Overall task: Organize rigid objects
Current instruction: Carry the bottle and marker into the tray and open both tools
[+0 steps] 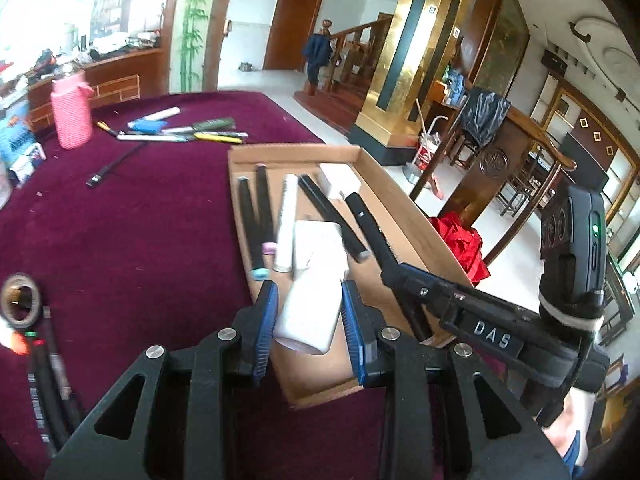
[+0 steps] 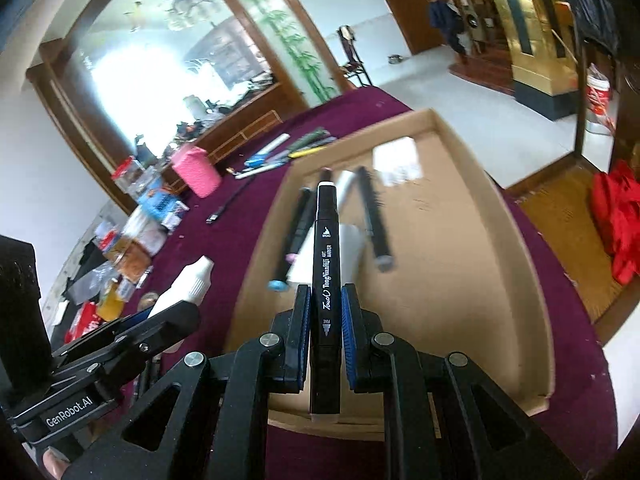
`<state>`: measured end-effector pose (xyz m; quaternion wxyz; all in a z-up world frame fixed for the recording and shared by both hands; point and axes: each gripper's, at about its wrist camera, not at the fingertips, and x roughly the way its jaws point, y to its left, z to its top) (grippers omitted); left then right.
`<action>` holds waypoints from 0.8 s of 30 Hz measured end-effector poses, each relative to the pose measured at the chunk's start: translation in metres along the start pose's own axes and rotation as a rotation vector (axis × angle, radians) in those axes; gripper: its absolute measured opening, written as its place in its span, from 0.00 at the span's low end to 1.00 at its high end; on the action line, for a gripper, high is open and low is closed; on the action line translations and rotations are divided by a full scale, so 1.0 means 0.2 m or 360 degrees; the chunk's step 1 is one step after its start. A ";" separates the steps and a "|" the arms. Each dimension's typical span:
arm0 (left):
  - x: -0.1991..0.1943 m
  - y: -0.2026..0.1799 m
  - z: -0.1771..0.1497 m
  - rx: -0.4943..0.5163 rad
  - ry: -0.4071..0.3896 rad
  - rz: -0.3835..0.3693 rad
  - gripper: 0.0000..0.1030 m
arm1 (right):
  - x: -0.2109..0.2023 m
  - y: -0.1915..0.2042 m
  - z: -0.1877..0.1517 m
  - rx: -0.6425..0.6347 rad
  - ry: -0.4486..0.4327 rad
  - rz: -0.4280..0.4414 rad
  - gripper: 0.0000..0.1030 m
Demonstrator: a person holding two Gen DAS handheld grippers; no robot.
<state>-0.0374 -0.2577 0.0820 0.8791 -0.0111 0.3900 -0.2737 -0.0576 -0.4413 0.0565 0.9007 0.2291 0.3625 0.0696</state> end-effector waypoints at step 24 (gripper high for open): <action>0.27 -0.07 -0.09 0.0024 0.0180 0.0143 0.28 | 0.15 -0.07 -0.01 -0.0146 0.0239 -0.0167 0.13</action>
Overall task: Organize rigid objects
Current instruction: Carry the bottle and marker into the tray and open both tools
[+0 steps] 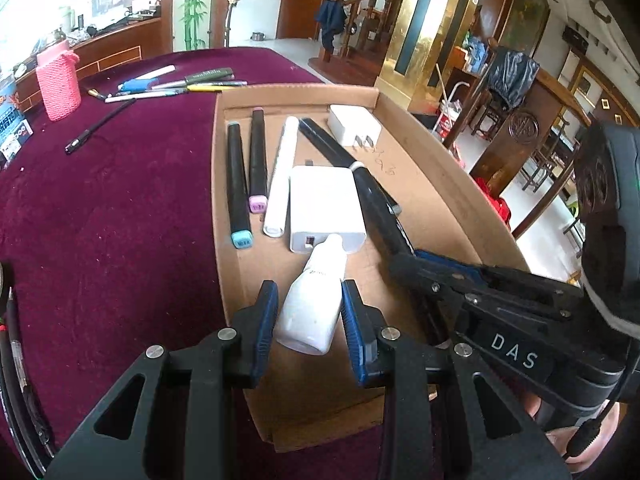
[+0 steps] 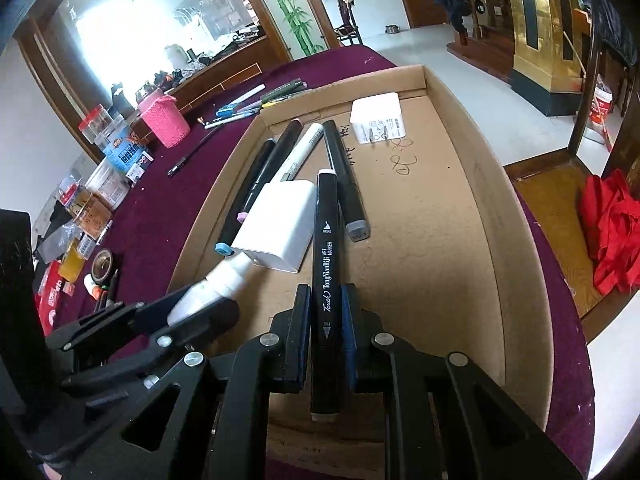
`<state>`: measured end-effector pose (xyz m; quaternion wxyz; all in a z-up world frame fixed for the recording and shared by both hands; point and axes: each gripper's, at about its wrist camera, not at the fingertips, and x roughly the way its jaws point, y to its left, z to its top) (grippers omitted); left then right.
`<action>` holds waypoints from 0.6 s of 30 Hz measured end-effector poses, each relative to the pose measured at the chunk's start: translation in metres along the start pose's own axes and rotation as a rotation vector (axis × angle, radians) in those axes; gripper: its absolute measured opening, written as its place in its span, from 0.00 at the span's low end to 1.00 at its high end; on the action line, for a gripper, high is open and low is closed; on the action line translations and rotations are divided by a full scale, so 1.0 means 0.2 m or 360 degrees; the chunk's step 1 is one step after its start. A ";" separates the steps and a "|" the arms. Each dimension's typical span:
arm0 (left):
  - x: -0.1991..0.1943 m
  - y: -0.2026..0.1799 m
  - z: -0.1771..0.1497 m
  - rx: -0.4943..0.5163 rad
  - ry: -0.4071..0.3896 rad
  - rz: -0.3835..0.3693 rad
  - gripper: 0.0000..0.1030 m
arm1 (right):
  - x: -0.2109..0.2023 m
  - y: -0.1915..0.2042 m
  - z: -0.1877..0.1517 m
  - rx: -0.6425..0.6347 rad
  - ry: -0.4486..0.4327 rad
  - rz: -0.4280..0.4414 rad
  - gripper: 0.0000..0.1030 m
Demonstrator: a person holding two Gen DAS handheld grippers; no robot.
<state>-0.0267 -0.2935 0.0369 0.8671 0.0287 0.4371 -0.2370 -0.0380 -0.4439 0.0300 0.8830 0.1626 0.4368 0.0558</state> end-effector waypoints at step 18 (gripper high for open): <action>-0.04 -0.01 -0.03 0.0016 0.0043 -0.0061 0.36 | -0.10 0.04 -0.02 -0.0033 -0.0054 -0.0028 0.17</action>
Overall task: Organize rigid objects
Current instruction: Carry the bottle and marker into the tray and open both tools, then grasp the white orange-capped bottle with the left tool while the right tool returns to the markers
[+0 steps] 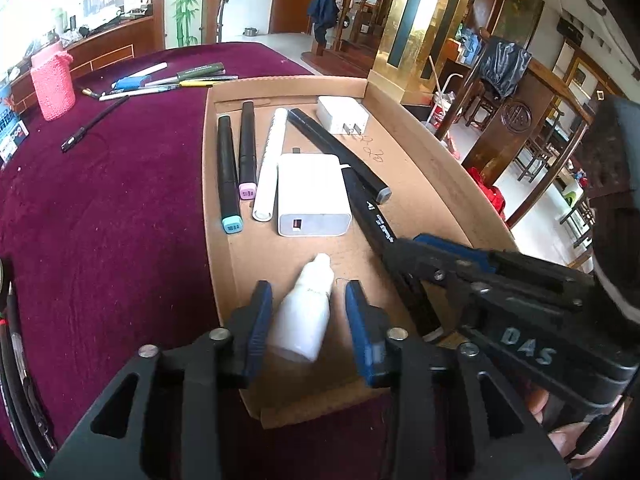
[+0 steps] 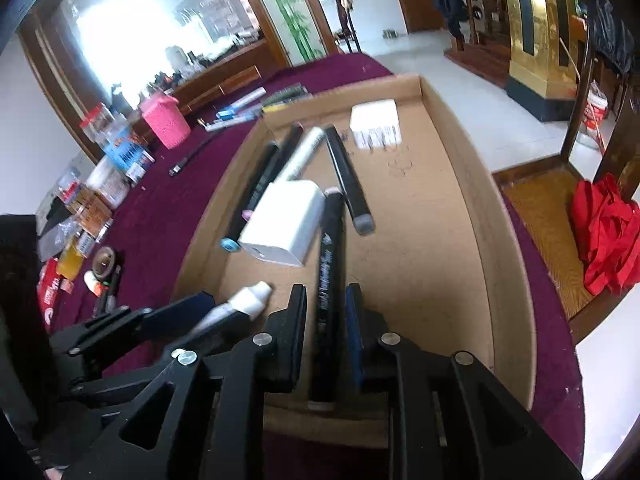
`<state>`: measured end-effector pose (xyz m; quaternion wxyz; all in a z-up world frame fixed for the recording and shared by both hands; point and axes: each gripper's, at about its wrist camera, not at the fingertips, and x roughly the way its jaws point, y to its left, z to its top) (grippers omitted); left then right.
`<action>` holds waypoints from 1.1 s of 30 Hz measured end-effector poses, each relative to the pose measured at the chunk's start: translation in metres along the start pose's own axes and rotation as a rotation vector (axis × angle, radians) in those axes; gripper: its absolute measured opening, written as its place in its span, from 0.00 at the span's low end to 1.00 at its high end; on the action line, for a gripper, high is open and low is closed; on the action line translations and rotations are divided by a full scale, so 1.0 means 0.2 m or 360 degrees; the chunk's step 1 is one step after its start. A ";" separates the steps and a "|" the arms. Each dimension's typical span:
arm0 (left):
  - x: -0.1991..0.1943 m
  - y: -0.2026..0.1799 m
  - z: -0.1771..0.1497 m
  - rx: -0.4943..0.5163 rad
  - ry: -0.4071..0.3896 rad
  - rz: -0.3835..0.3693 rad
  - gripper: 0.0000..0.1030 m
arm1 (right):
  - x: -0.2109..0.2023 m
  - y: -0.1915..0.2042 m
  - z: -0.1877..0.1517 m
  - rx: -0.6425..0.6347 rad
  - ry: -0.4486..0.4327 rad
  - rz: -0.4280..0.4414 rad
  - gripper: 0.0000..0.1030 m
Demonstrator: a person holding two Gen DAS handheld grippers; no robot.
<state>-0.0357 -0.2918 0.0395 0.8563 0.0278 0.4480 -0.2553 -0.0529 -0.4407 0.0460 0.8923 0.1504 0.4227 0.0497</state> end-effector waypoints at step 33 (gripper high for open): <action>-0.76 1.45 -0.41 -0.0944 -0.0234 0.0323 0.54 | 0.04 1.00 0.02 -0.0497 -0.0209 0.0259 0.66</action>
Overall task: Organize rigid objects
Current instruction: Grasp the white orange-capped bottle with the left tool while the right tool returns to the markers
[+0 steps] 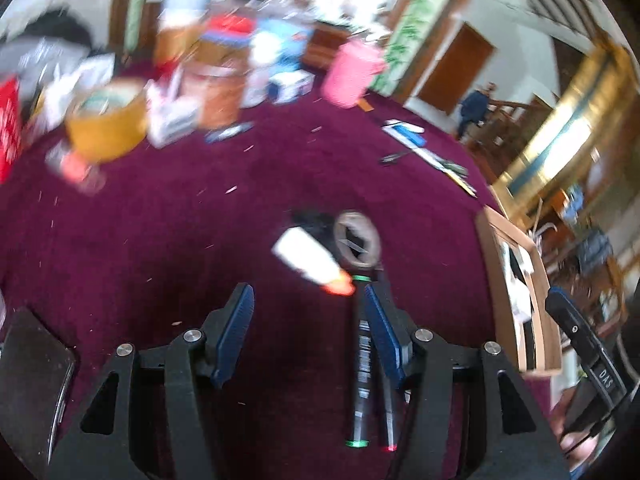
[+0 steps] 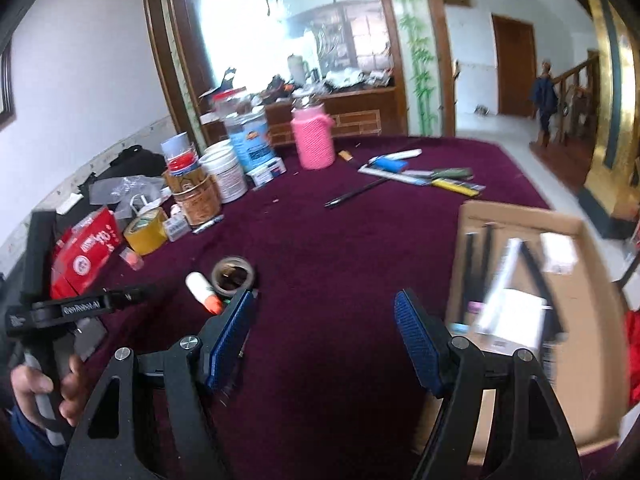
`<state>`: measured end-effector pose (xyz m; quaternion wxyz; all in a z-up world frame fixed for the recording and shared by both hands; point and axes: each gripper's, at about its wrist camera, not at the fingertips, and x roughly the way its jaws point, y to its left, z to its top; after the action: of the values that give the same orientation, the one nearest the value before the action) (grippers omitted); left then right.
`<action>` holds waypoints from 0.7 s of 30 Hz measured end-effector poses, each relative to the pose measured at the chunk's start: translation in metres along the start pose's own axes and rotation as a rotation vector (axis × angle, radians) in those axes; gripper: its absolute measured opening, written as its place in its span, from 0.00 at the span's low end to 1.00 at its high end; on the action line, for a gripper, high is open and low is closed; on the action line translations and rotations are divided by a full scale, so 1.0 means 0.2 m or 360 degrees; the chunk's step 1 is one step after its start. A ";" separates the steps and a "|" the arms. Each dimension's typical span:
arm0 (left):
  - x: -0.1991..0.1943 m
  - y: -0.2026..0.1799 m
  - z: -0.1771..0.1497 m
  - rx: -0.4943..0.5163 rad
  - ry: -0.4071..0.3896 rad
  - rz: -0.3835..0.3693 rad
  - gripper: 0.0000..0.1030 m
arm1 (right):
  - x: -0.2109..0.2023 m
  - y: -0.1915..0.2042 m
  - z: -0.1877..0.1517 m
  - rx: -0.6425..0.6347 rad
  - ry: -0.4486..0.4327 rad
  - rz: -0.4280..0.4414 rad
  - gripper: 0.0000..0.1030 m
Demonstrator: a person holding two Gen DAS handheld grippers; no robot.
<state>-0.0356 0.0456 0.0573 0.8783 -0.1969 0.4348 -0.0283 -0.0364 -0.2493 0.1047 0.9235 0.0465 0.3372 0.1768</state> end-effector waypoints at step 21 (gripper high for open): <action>0.37 -0.06 0.12 -0.0130 0.0133 0.0101 0.31 | 0.26 -0.06 -0.02 0.0138 0.0047 0.0260 0.66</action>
<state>0.0311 0.0258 0.0196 0.8511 -0.2172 0.4780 0.0092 0.0015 -0.2431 0.0679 0.8981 0.1111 0.3532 0.2374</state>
